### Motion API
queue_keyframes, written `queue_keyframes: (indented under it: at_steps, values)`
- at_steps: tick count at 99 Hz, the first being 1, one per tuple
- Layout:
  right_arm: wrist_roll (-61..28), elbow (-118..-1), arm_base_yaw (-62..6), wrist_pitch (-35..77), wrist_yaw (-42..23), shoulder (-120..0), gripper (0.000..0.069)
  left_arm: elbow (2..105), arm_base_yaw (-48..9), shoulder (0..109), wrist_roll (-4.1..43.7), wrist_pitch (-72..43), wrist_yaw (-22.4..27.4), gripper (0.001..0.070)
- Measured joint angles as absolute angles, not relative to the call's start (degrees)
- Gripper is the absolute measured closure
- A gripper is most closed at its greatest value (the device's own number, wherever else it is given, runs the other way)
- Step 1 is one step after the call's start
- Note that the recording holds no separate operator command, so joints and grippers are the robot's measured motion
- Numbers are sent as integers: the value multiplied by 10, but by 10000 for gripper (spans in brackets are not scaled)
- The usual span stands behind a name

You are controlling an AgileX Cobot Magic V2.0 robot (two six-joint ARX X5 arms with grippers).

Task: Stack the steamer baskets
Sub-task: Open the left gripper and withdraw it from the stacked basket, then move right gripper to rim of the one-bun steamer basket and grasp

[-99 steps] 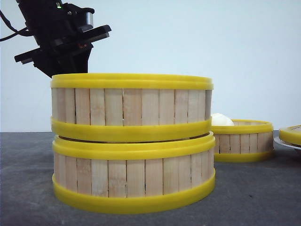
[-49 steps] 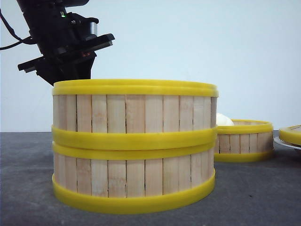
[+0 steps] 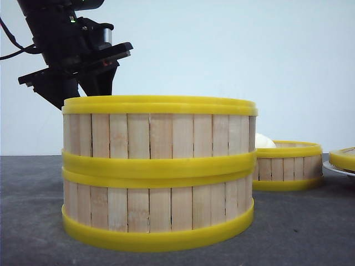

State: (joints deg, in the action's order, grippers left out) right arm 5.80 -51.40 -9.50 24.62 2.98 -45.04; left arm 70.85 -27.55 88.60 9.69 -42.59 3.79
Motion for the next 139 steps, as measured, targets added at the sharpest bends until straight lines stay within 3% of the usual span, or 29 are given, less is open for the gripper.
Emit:
queue_keyframes:
  at_steps: [21, 48, 76, 105, 121, 139]
  values:
    - [59, -514, -95, 246, 30, -451, 214, 708, -257, 865, 97, -402, 38, 469]
    - [65, -514, -95, 246, 31, -500, 214, 712, -229, 691, 96, -312, 28, 469]
    - [66, -545, -95, 240, 31, -611, 214, 705, -233, 580, 97, -322, 29, 469]
    - [69, -671, -91, 271, 30, -783, 214, 562, -244, 398, 107, -269, 29, 469]
    - [79, -717, -83, 274, 30, -863, 214, 488, -252, 310, 133, -303, 30, 469]
    - [100, -753, -60, 272, 28, -930, 214, 484, -254, 249, 151, -363, 39, 469]
